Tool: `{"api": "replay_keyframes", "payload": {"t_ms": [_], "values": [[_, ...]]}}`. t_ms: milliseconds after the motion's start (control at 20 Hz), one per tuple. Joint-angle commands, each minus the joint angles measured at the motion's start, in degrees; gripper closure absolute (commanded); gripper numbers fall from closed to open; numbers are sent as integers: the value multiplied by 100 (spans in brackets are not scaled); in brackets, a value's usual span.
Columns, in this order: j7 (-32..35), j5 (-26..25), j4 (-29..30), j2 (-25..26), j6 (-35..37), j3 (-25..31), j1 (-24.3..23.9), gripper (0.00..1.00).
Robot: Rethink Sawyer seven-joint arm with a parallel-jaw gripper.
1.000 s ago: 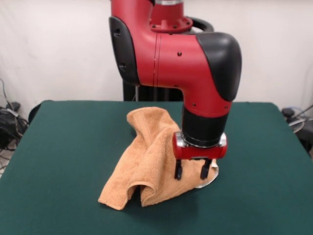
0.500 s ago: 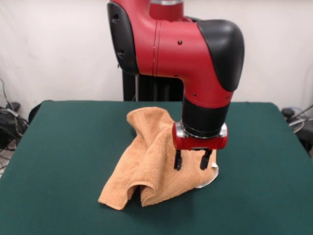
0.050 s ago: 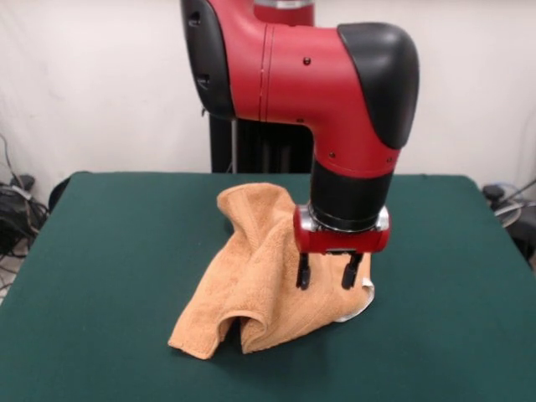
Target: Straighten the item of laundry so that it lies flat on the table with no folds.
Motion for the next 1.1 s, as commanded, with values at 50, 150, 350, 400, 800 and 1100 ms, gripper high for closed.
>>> {"api": "replay_keyframes", "payload": {"t_ms": [50,150,350,400,800,1100], "values": [[998,194,130,222,424,-78,-139,0],[989,189,69,264,447,-77,-145,0],[972,172,-112,383,534,-94,-149,0],[980,175,-152,406,559,-103,-147,0],[1124,166,-501,649,741,-232,-28,0],[1190,152,-476,788,604,-274,13,0]]}}
